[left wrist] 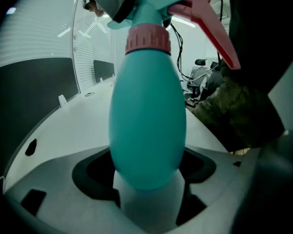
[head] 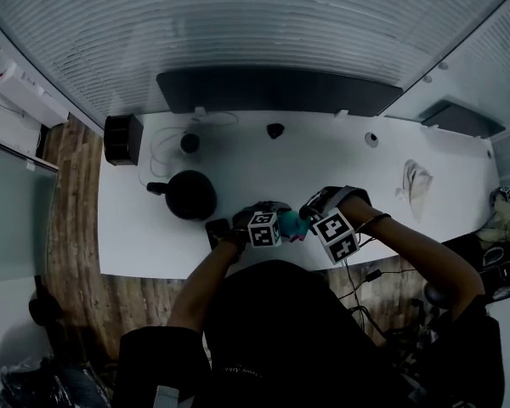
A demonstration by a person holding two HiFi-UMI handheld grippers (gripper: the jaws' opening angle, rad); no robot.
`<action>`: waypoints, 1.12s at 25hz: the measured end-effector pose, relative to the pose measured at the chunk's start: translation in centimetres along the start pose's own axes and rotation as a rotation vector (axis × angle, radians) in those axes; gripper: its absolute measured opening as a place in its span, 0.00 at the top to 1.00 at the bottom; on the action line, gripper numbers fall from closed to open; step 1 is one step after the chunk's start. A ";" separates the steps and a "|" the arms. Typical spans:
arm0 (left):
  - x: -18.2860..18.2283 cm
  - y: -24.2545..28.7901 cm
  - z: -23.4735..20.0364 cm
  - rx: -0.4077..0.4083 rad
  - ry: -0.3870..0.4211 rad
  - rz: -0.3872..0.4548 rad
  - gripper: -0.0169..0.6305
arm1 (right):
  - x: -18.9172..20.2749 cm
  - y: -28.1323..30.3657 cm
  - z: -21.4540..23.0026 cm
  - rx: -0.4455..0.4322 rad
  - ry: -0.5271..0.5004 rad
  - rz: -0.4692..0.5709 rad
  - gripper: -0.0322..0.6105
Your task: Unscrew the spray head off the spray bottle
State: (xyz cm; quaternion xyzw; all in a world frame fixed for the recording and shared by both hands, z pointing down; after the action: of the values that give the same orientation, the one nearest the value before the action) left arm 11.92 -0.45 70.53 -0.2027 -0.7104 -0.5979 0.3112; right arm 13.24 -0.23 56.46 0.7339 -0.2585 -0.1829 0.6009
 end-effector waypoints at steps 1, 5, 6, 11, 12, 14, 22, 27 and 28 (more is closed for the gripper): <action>0.0 -0.4 0.1 0.016 0.018 -0.011 0.38 | 0.1 -0.6 -0.1 -0.001 -0.026 0.000 0.79; -0.1 -2.3 -0.2 0.035 0.079 -0.043 0.38 | -0.1 -2.1 0.2 0.094 -0.190 0.026 0.81; -0.2 -2.6 -0.2 0.049 0.089 -0.046 0.38 | -0.3 -2.1 0.3 0.125 -0.233 0.031 0.82; 0.4 -2.7 0.8 0.181 0.127 -0.091 0.39 | -1.3 -1.7 -0.3 0.202 -0.344 0.098 0.82; 0.7 -2.7 0.8 0.181 0.132 -0.107 0.38 | -1.2 -1.7 -0.4 0.187 -0.307 0.096 0.82; 0.8 -3.1 0.0 0.113 0.123 -0.130 0.39 | -0.6 -1.6 0.0 0.156 -0.166 0.087 0.82; 0.7 -2.6 -1.1 -0.078 0.055 -0.183 0.39 | -0.4 -0.1 0.3 0.102 0.126 0.082 0.81; 0.5 -2.4 -0.7 -0.056 0.029 -0.187 0.40 | -0.2 0.1 0.4 0.079 0.190 0.082 0.80; 0.5 -2.4 -0.7 -0.057 0.023 -0.190 0.40 | 0.0 0.1 0.4 0.075 0.203 0.079 0.80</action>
State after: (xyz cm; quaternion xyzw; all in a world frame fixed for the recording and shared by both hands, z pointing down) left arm 10.16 -1.70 69.22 -0.1361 -0.7054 -0.6471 0.2553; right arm 12.99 -0.57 56.45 0.7600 -0.2314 -0.0739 0.6028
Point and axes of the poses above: the fingertips, and each gripper's own axes: y forward along the fingers, z to its right, x out of its underside, the point moved 3 cm from there along -y, backward along the fingers, and after that the axes turned 7 degrees about x, right-handed, at the moved point
